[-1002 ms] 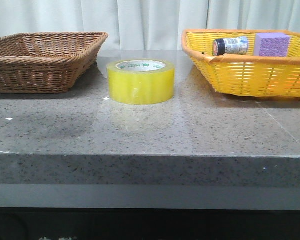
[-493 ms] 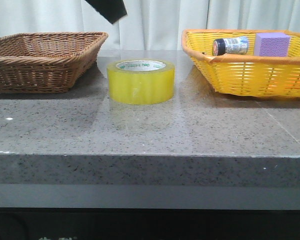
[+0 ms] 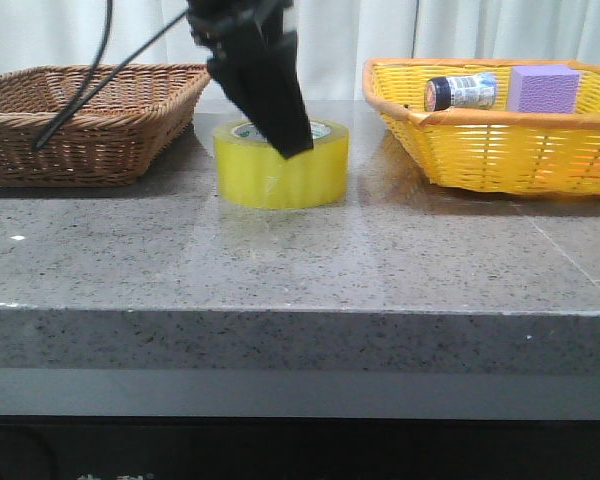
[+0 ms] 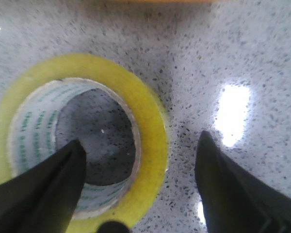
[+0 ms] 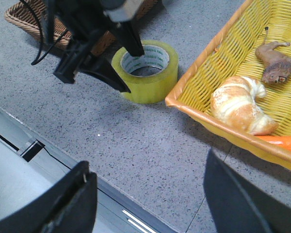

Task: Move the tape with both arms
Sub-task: 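Lower the left gripper onto the tape roll and grasp its rim, then lift the tape roll with the left gripper and carry it over the brown basket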

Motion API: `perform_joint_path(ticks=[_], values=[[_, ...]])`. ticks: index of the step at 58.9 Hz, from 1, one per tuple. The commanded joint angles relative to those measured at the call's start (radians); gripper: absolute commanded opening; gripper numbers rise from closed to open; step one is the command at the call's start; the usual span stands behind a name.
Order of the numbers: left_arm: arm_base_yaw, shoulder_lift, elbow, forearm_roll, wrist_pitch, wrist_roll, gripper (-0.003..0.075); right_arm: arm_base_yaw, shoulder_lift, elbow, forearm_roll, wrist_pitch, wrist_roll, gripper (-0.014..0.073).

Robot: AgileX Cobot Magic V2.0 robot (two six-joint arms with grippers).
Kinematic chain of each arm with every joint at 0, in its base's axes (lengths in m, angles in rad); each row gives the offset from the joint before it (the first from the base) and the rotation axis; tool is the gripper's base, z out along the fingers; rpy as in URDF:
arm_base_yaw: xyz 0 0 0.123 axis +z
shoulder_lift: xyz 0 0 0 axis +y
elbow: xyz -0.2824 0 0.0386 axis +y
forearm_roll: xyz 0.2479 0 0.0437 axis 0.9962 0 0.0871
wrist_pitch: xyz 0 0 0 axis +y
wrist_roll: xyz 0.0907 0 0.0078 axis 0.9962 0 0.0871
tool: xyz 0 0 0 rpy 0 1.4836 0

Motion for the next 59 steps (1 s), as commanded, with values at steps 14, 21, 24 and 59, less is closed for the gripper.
perform_joint_path(ticks=[14,21,24,59], values=[[-0.007,0.041,-0.035,-0.014,-0.023,0.003,0.0472,-0.003,-0.001,-0.024,0.01,-0.072,-0.001,0.0496],[-0.007,0.061,-0.035,-0.013,-0.025,0.004,0.0468,-0.003,-0.001,-0.024,0.01,-0.072,-0.001,0.0496],[-0.007,0.064,-0.035,-0.013,-0.029,0.004,0.0438,-0.003,-0.001,-0.024,0.01,-0.072,-0.001,0.0496],[-0.007,0.06,-0.05,-0.01,-0.025,-0.004,0.0106,-0.003,-0.001,-0.024,0.01,-0.072,-0.001,0.0496]])
